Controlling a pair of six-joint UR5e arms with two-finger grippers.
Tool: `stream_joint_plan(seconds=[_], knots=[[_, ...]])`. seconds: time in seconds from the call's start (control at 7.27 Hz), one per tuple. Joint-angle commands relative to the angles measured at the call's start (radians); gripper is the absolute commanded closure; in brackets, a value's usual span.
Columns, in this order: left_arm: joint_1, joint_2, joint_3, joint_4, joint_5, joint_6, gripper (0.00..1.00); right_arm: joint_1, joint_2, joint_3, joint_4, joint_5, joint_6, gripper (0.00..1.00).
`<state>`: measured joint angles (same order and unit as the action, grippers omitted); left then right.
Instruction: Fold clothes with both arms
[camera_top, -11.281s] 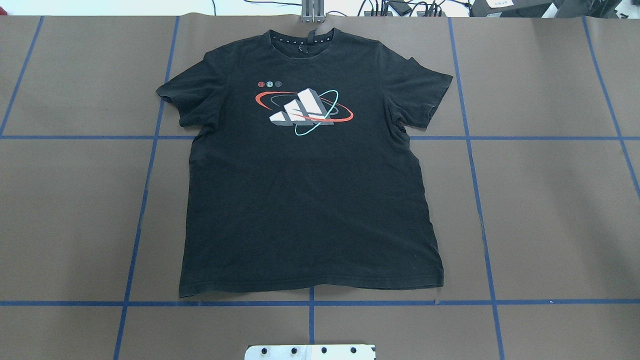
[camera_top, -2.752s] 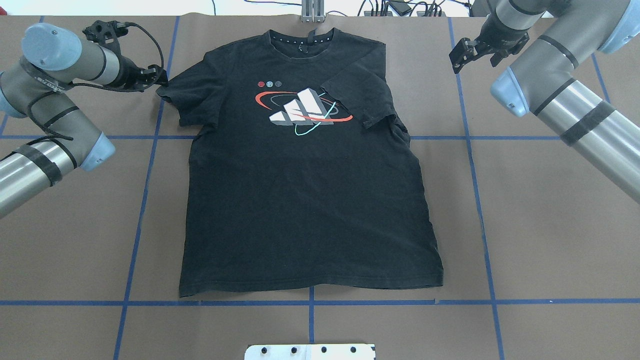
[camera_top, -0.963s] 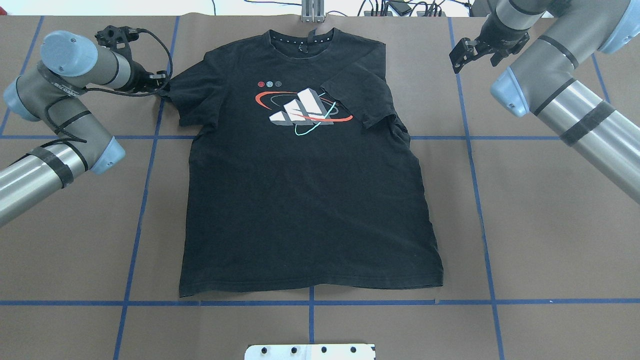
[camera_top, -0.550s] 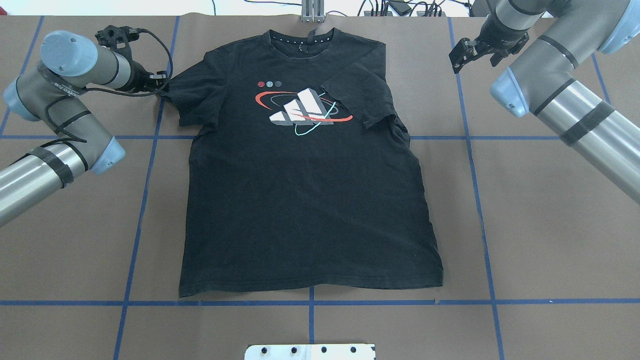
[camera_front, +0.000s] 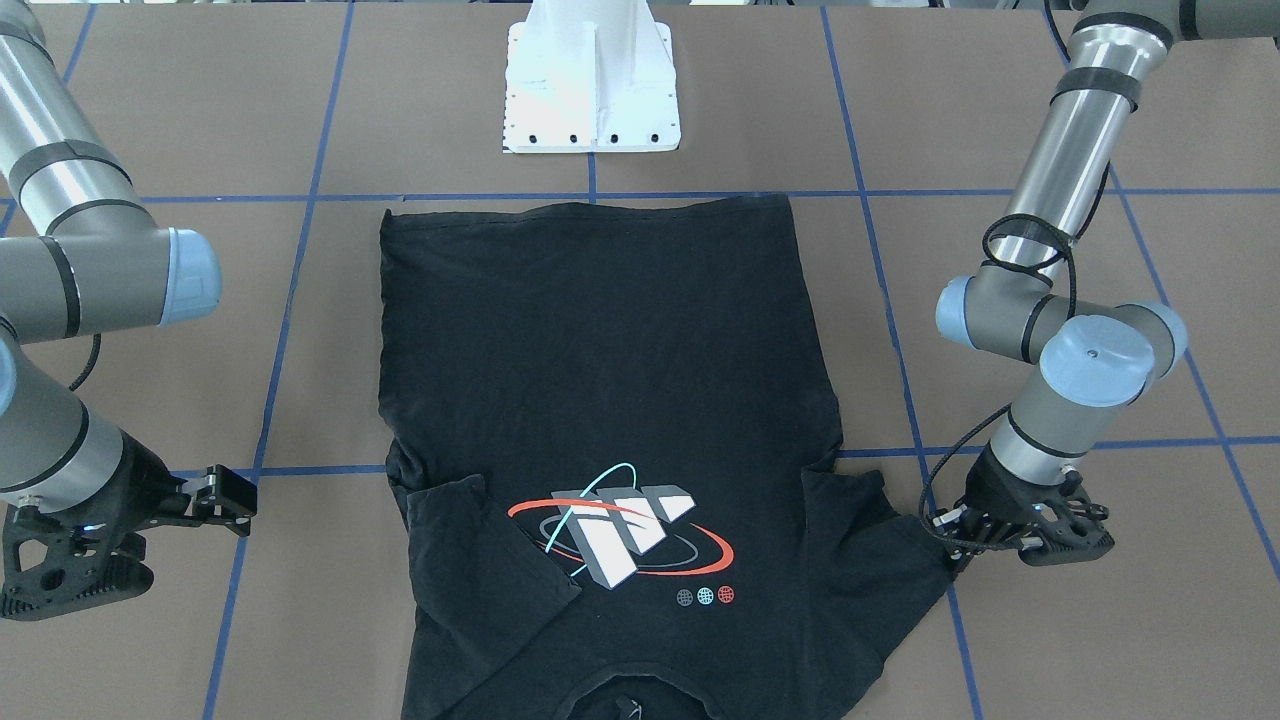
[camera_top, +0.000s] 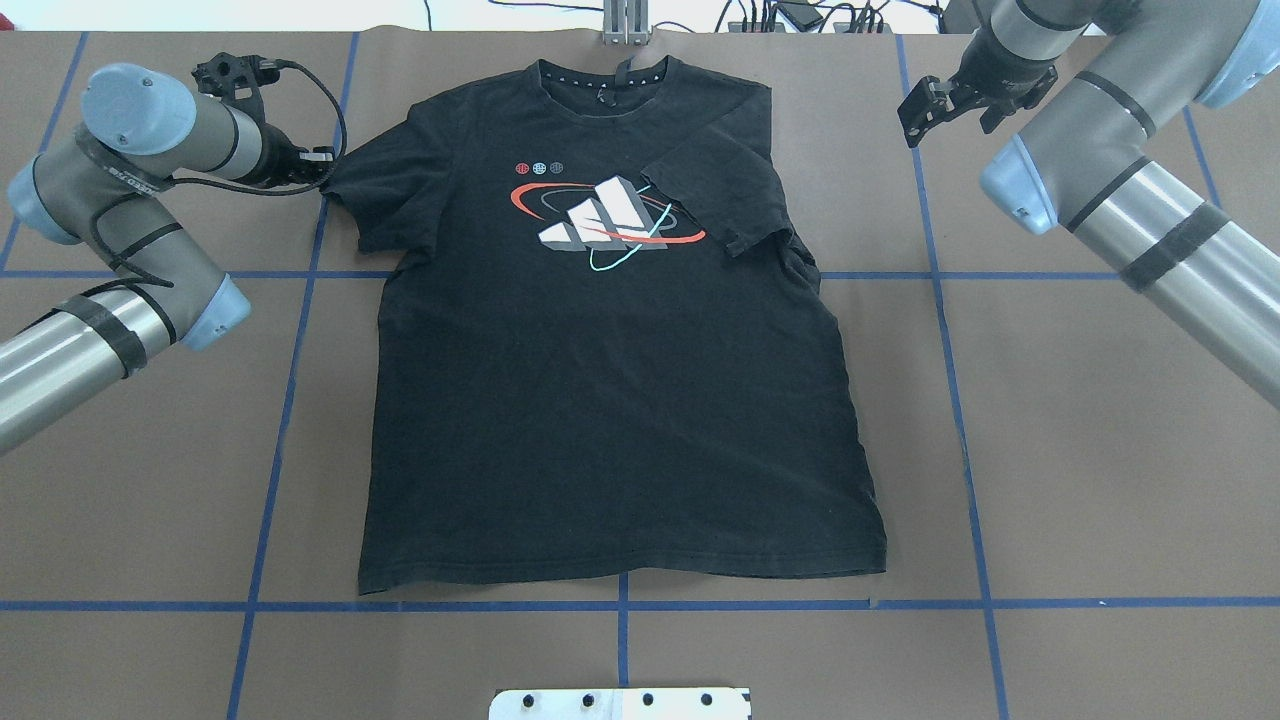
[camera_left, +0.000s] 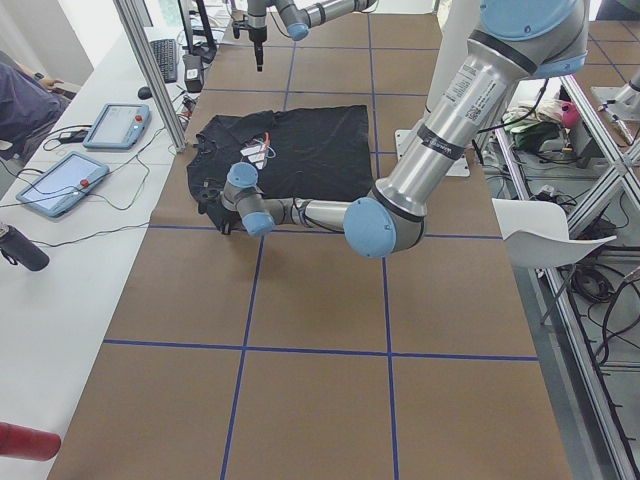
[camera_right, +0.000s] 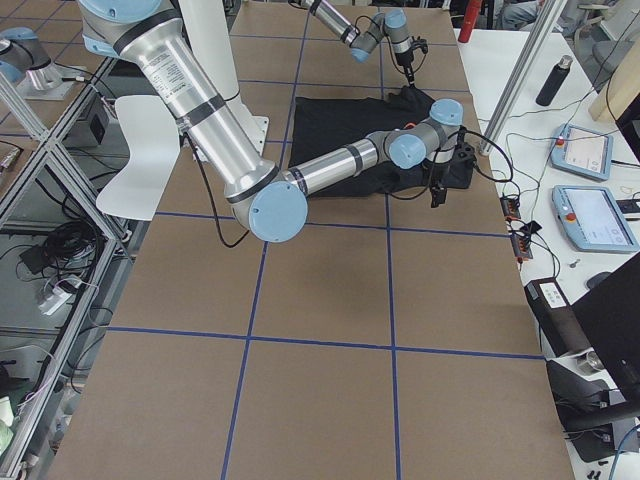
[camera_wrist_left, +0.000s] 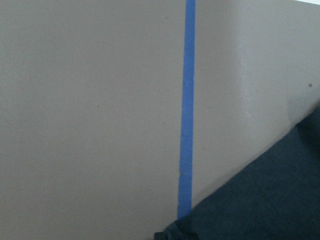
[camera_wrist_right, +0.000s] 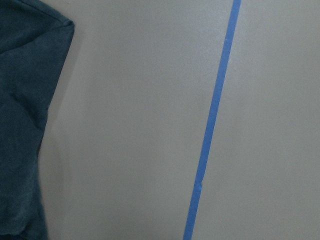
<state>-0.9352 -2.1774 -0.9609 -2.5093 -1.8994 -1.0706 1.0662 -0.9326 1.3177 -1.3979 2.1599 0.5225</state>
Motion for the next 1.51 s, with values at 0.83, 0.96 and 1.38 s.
stream_joint_plan(seconds=[0.83, 0.96, 1.38], knots=[[-0.01, -0.224, -0.061, 0.281, -0.073, -0.156, 1.0, 0.0, 0.003, 0.006, 0.0, 0.002, 0.011, 0.0], [0.031, -0.269, -0.052, 0.303, -0.069, -0.243, 1.0, 0.0, 0.002, 0.006, 0.0, 0.002, 0.011, 0.0], [0.123, -0.369, 0.036, 0.296, 0.012, -0.46, 1.0, 0.001, -0.002, 0.006, 0.0, 0.002, 0.013, 0.0]])
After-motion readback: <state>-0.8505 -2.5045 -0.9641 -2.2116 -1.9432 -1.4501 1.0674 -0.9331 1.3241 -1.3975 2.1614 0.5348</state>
